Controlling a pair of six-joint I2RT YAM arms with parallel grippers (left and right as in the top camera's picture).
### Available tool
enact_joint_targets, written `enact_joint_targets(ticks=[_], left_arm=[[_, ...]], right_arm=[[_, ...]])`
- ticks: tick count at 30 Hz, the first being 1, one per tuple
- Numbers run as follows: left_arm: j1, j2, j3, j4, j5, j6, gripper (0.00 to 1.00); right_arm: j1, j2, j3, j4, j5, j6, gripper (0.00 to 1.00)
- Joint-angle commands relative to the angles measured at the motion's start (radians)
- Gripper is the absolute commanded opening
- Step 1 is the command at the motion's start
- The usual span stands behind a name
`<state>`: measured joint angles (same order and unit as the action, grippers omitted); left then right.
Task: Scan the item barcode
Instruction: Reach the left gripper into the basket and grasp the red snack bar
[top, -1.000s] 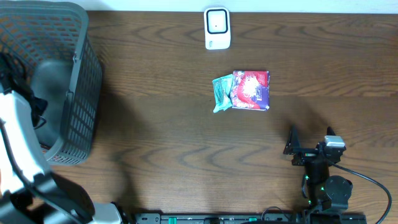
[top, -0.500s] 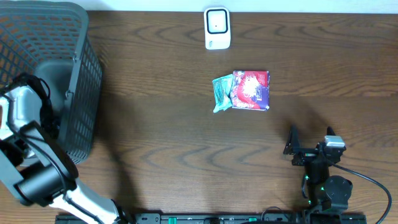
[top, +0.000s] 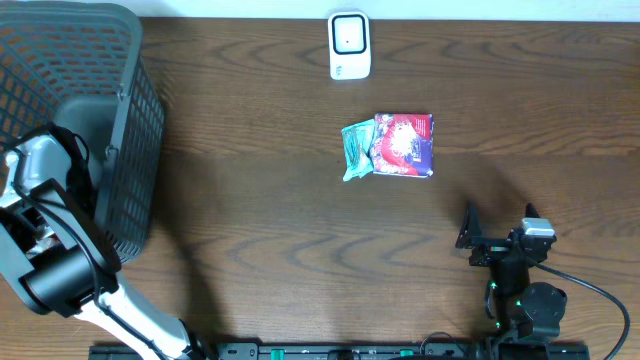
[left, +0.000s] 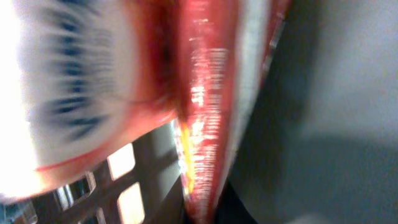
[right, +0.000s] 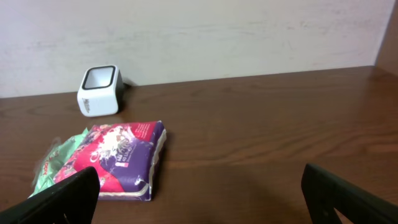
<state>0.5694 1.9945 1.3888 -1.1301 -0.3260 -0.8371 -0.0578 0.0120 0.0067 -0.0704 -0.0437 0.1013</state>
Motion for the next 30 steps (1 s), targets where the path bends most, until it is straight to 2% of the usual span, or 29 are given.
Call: enact_joint_targets(ticks=[1,6,11,15,17,22,25,30], left_arm=[[0.005,-0.137,0.102,-0.019,0.089,0.053,0.07],[0.0,-0.362,0.155,0.051,0.303,0.208,0.07],[-0.021,-0.617,0.154,0.151,0.54,0.269,0.07],[-0.128,-0.775,0.154,0.25,0.828,0.393,0.07],[-0.235,-0.826,0.154,0.306,0.904,0.463,0.07],[-0.563,-0.849,0.153,0.366,0.904,0.618,0.07],[-0.746,-0.796,0.152,0.362,0.79,0.635,0.08],[-0.947,-0.623,0.149,0.366,0.571,0.634,0.07]], right_arm=[[-0.002,-0.005,-0.001,-0.004,0.009,-0.009,0.99],[-0.002,-0.005,-0.001,-0.004,0.009,-0.009,0.99],[-0.002,-0.005,-0.001,-0.004,0.009,-0.009,0.99],[-0.002,-0.005,-0.001,-0.004,0.009,-0.009,0.99],[-0.002,-0.005,-0.001,-0.004,0.009,-0.009,0.99],[-0.002,-0.005,-0.001,-0.004,0.009,-0.009,0.99],[-0.002,-0.005,-0.001,-0.004,0.009,-0.009,0.99],[-0.002,-0.005,-0.001,-0.004,0.009,-0.009,0.99]])
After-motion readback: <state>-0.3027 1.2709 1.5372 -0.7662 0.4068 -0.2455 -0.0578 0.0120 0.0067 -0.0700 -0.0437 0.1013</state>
